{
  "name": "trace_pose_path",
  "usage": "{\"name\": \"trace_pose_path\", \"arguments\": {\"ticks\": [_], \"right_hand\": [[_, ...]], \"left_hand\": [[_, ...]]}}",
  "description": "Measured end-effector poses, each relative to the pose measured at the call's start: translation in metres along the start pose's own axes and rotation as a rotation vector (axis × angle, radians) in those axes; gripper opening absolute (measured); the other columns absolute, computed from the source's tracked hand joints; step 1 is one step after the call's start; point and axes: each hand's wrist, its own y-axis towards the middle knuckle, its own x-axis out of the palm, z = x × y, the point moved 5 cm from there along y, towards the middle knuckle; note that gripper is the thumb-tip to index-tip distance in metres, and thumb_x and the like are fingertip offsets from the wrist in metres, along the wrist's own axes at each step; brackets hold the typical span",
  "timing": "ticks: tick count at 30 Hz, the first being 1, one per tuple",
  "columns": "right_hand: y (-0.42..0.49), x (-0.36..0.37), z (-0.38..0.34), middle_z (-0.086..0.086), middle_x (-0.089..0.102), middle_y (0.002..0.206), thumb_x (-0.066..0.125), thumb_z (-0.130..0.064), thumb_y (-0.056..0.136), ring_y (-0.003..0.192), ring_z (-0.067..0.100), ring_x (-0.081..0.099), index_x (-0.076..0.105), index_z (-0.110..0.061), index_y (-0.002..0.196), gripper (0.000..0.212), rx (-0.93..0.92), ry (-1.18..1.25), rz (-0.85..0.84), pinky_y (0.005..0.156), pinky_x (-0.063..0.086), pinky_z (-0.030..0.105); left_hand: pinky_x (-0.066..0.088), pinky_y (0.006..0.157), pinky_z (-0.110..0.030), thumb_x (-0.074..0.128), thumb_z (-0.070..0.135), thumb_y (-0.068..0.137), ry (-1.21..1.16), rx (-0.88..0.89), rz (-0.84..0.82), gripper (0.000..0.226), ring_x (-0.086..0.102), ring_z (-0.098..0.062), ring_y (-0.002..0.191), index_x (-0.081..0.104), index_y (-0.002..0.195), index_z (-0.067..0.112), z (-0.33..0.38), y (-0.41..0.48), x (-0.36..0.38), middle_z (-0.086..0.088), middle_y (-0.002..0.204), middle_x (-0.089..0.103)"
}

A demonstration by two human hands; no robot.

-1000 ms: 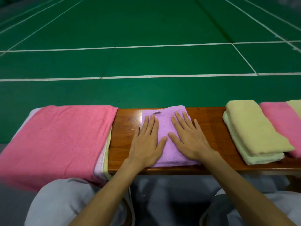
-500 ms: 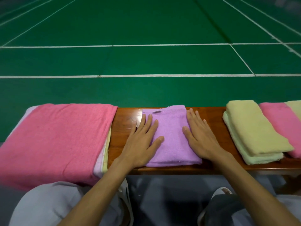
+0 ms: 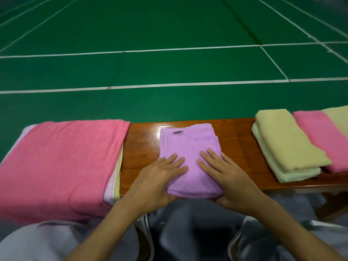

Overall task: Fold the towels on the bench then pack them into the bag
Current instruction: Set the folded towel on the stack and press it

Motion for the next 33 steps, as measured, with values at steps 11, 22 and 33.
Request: {"name": "trace_pose_path", "arguments": {"ticks": [11, 22, 33], "right_hand": [[0.017, -0.061, 0.027, -0.009, 0.064, 0.075, 0.065, -0.034, 0.098, 0.068, 0.010, 0.056, 0.068, -0.024, 0.086, 0.016, 0.217, 0.585, 0.132, 0.059, 0.044, 0.029], [0.061, -0.039, 0.068, -0.003, 0.054, 0.055, 0.070, -0.045, 0.092, 0.053, 0.010, 0.046, 0.057, -0.017, 0.058, 0.046, 0.747, 0.549, 0.455, 0.053, 0.035, 0.032], [0.064, -0.063, 0.050, 0.007, 0.064, 0.129, 0.038, -0.053, 0.103, 0.121, 0.026, 0.056, 0.056, -0.015, 0.132, 0.052, 0.650, 0.183, 0.490, 0.096, 0.045, 0.040]], "left_hand": [[0.042, 0.063, -0.032, 0.066, 0.026, 0.099, -0.651, -0.262, 0.110, 0.015, 0.056, -0.013, 0.071, 0.071, 0.085, 0.025, -0.014, 0.021, -0.040, 0.006, 0.076, 0.064], [0.061, 0.077, -0.042, 0.077, 0.054, 0.084, -0.690, -0.803, 0.427, 0.036, 0.071, -0.016, 0.090, 0.077, 0.094, 0.019, -0.067, 0.051, -0.006, 0.004, 0.092, 0.076], [0.041, 0.108, -0.037, 0.051, 0.056, 0.100, 0.016, -0.512, 0.600, 0.053, 0.050, -0.024, 0.135, 0.062, 0.138, 0.021, -0.018, 0.064, -0.049, -0.002, 0.140, 0.062]]}}
